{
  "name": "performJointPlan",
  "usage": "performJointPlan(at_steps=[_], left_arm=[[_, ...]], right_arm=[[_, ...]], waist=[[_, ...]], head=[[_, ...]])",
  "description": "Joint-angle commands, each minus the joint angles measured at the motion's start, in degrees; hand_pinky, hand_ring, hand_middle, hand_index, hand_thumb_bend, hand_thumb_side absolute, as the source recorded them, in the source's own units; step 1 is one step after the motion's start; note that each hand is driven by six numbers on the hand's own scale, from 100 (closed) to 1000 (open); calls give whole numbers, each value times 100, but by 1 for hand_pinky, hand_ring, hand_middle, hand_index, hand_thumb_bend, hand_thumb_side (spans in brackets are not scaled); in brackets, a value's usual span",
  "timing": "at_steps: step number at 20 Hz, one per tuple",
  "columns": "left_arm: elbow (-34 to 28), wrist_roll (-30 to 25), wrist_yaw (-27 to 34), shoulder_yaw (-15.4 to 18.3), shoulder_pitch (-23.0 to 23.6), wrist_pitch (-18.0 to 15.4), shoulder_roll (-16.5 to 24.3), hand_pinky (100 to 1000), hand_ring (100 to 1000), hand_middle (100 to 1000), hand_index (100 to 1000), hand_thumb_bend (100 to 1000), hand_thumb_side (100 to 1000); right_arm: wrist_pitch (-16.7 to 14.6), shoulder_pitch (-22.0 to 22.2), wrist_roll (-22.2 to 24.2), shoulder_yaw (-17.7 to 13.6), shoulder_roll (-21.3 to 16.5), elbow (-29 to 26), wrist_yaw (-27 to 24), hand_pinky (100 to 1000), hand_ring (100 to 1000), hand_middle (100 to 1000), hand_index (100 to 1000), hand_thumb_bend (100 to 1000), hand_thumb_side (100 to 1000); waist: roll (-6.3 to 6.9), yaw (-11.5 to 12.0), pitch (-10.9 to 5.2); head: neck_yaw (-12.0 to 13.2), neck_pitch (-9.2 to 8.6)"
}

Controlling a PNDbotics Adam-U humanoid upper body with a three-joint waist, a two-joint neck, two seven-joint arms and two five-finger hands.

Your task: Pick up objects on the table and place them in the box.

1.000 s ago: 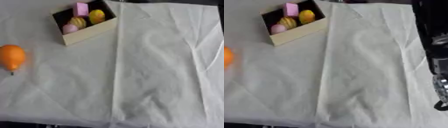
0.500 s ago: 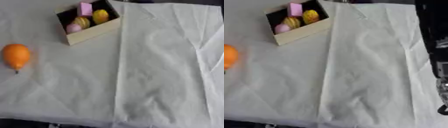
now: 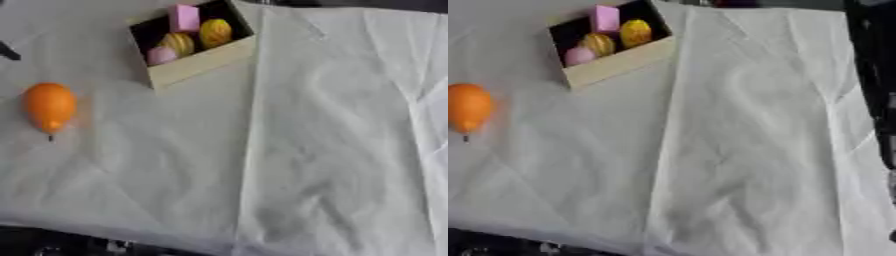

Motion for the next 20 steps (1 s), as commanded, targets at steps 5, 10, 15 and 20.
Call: performJointPlan(at_steps=[5,10,15,20], left_arm=[[891,-66,-301,-245,-582,-8,-394,888,929,857,951,464,100],[1587,287,-637,-390,-996,-105,-947,878,923,848,941,438,100],[2176,426,-929,-444,-1316,-242,-1439,872,920,845,951,404,100],[2587,843,-1160,-429,-1505,-333,-1805,818,864,779,800,206,140]], right_arm=[[7,-46,2,-42,8,-32,-51,833,864,693,891,100,446],[11,-19,0,-41,49,-20,-95,833,860,689,889,100,444],[8,19,-2,-39,85,-10,-158,833,854,680,886,100,445],[-6,51,48,-12,122,7,-211,833,850,673,885,100,440]], waist=[[83,-9,-138],[58,-25,-124],[53,-23,-107],[41,-35,-94]], head=[[-37,20],[-60,20],[-64,20],[-92,20]])
